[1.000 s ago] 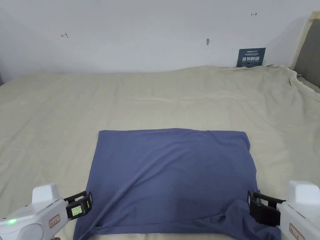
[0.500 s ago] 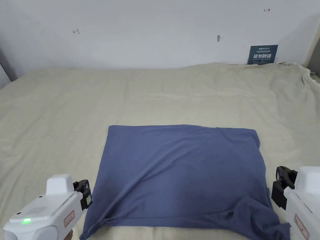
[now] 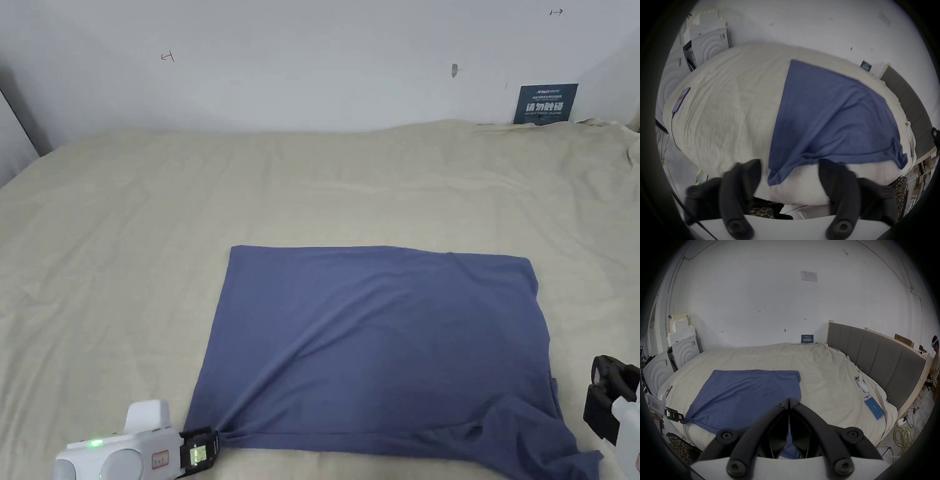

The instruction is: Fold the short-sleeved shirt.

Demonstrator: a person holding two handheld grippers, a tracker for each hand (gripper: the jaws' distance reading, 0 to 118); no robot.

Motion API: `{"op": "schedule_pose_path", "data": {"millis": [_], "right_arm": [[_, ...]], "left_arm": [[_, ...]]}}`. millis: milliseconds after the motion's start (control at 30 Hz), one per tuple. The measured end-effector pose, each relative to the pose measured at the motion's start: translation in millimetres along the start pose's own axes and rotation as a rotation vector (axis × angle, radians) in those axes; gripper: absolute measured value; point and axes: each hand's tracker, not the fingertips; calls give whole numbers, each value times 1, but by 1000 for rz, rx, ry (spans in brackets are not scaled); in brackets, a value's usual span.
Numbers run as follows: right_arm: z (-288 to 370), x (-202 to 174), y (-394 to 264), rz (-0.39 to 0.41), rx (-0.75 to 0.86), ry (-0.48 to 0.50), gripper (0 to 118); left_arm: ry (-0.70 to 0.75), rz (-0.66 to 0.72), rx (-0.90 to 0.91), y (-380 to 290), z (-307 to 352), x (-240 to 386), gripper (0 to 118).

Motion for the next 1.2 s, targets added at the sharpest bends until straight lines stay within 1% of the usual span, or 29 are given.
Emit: {"op": "schedule_pose_path", "data": {"millis": [33,167,200,233,267,300,333,367,400,567,600,633,667,700,733,767,800,867,967,1133,1167,1200], "right_arm": [[-1,1,-1,-1,-4,-1,0],[0,0,-4,-2,-21,-7,0],[-1,0,-5,-2,-27,-10,0],[-1,1,-6,-2,-32,-12,0],[-1,2,-7,-3,-36,-11,0],[0,3,-8,-6,-40,-11,0],[0,4,-9,-9,-44,-13,0],[0,6,-11,-12,-48,-16,0],[-1,8,-12,-15,-53,-19,0],[-12,23,-25,-43,-118,-41,1],[-16,26,-30,-53,-152,-44,1],[-21,28,-34,-63,-186,-44,5],[-28,33,-41,-77,-214,-45,14],[-35,36,-48,-88,-259,-32,35],[-40,38,-53,-102,-289,-34,53],[-46,39,-61,-119,-319,-21,65],[-53,41,-69,-121,-359,-17,71],[-61,40,-81,-114,-392,-7,71],[-68,30,-95,-87,-443,-24,71],[-78,17,-114,-74,-512,3,70],[-80,15,-118,-73,-519,5,67],[-75,7,-114,-69,-528,10,51]], "left_arm": [[6,-5,1,-3,-4,-1,93],[54,-34,-52,-8,-30,-2,92],[59,-34,-53,-10,-34,-1,84],[57,-33,-54,-10,-35,-1,70],[46,-38,-47,-12,-36,-2,51],[42,-41,-45,-12,-37,-1,37],[80,-50,-46,-13,-38,1,34],[68,-68,-42,-13,-37,1,26],[70,-84,-35,-13,-36,1,7],[42,-85,-20,-6,-30,2,3],[47,-96,-13,-4,-26,4,2],[48,-104,-7,-3,-23,5,2],[45,-109,0,-2,-20,5,2],[37,-113,13,-1,-15,6,2],[30,-113,18,0,-11,7,2],[23,-112,24,1,-7,7,2],[18,-111,33,2,-3,7,2],[2,-101,46,4,3,7,2],[-13,-89,58,9,8,6,2],[-21,-84,69,14,10,8,2],[-22,-84,69,14,10,9,2],[-22,-84,69,14,10,9,2]]}}
